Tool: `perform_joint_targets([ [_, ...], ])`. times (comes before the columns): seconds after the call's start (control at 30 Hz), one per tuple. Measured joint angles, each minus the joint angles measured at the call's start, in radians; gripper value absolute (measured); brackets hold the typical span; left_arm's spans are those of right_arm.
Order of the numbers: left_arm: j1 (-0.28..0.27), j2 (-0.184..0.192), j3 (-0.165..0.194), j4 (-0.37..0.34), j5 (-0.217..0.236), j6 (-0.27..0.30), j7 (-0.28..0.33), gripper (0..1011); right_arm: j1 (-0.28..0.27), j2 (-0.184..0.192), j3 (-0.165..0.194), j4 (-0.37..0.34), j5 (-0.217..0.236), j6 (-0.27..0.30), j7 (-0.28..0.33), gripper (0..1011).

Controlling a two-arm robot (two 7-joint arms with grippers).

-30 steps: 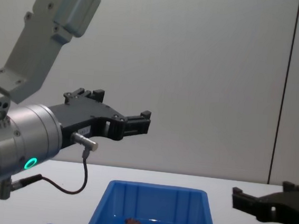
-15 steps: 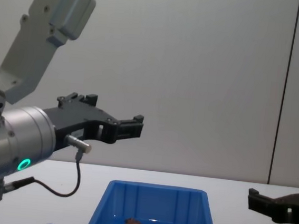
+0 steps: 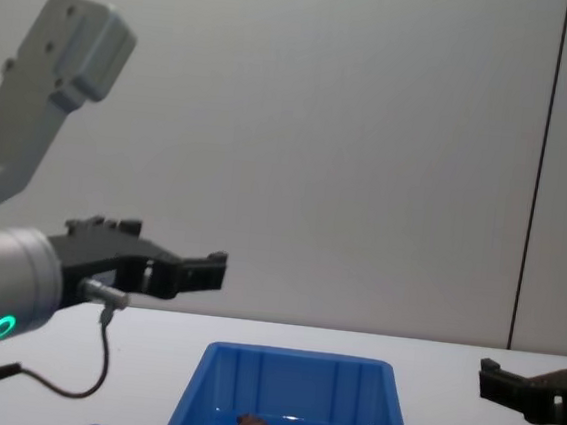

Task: Pick up the two dolls from the table and place them into the box.

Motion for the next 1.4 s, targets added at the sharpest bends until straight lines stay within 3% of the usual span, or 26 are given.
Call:
perform_joint_targets([
  [0.37, 0.002, 0.011, -0.03, 0.058, -0.085, 0.044, -0.003, 1001, -0.001, 0.001, 0.001, -0.001, 0.0, 0.001, -0.004, 1001],
  [0.63, 0.001, 0.014, -0.042, 0.099, -0.12, 0.066, -0.012, 1001, -0.002, 0.002, 0.002, -0.002, 0.0, 0.001, -0.005, 1001],
  [1.4, -0.009, 0.003, -0.052, 0.211, -0.152, 0.109, -0.058, 1001, -0.002, 0.002, 0.002, -0.002, 0.0, 0.001, -0.006, 1001],
])
